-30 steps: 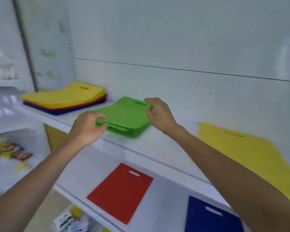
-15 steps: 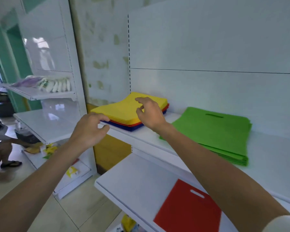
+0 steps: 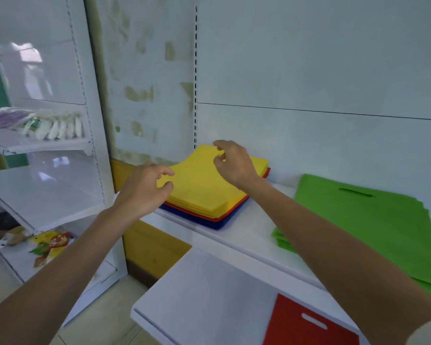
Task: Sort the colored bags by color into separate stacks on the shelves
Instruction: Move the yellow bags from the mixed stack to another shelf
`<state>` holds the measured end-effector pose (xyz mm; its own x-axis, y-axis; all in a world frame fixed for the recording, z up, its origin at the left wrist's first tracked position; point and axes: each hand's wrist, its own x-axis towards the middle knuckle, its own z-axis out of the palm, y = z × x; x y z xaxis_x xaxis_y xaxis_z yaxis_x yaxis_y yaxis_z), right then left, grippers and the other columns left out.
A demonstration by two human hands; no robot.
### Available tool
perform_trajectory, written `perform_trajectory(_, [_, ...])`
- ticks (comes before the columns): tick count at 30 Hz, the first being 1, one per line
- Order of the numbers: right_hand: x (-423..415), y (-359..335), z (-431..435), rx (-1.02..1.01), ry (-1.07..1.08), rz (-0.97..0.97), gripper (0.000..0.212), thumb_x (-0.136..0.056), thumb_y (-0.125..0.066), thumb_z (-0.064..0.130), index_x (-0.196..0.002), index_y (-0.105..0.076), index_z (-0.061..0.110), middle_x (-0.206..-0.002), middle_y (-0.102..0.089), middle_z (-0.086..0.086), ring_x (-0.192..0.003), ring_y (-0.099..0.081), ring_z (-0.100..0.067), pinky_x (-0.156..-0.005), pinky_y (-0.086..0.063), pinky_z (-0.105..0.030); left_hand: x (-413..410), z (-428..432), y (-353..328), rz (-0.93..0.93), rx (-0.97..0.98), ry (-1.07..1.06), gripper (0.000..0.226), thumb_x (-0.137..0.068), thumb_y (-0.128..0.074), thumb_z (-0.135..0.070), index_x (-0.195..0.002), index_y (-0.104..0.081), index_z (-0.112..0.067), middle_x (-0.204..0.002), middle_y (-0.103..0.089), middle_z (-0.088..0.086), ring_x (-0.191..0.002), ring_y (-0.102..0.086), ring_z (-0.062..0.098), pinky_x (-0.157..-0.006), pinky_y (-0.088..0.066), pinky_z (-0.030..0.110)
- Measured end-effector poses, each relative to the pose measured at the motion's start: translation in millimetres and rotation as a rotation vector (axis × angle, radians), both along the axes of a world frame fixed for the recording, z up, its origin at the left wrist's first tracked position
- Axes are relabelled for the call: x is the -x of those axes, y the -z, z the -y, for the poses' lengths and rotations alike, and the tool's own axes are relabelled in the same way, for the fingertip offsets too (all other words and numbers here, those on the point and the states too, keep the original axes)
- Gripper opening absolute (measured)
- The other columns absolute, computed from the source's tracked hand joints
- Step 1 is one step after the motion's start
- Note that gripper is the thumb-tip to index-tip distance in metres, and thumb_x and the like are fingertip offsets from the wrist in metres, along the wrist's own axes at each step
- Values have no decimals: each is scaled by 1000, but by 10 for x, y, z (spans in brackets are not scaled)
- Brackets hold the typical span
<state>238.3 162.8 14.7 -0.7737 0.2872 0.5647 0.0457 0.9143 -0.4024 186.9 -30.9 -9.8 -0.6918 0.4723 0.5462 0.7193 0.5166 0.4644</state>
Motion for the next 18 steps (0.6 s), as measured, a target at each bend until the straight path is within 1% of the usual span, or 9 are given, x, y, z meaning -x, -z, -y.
perform_trajectory(4, [261, -58, -165, -34, 53, 16, 45, -90, -48, 10, -134, -46, 9, -128, -52, -14, -111, -54, -28, -92, -46, -40, 442, -44, -83, -15, 0, 18, 25, -88, -57, -14, -112, -63, -13, -115, -58, 8, -108, -54, 20, -84, -37, 26])
perform_trajectory(8, [388, -91, -333, -8, 162, -13, 44, -89, -48, 10, -133, -48, 9, -127, -54, -13, -111, -55, -26, -94, -45, -41, 871, -210, -106, -22, 31, 75, 24, -88, -57, -15, -111, -63, -14, -116, -57, 7, -108, -54, 19, -84, -36, 26])
perform_trajectory(11, [382, -44, -441, -17, 273, -5, 44, -89, -49, 11, -132, -49, 10, -127, -55, -12, -110, -56, -26, -95, -45, -41, 1178, -370, -103, -20, 72, 161, 24, -88, -56, -17, -112, -63, -15, -117, -56, 7, -108, -54, 19, -83, -36, 25])
perform_trajectory(15, [290, -34, -502, 22, 454, -22, 43, -88, -49, 9, -132, -49, 8, -127, -55, -15, -112, -56, -28, -96, -44, -42, 1533, -494, -19, 11, 127, 281, 25, -88, -56, -17, -112, -63, -16, -119, -56, 8, -109, -54, 19, -82, -37, 26])
perform_trajectory(18, [229, 27, -432, 34, 599, -25, 42, -89, -49, 9, -131, -50, 9, -126, -55, -14, -112, -55, -27, -95, -44, -40, 1785, -525, 49, 23, 153, 353, 33, -85, -61, -21, -118, -59, -17, -121, -56, 6, -107, -54, 19, -83, -37, 28])
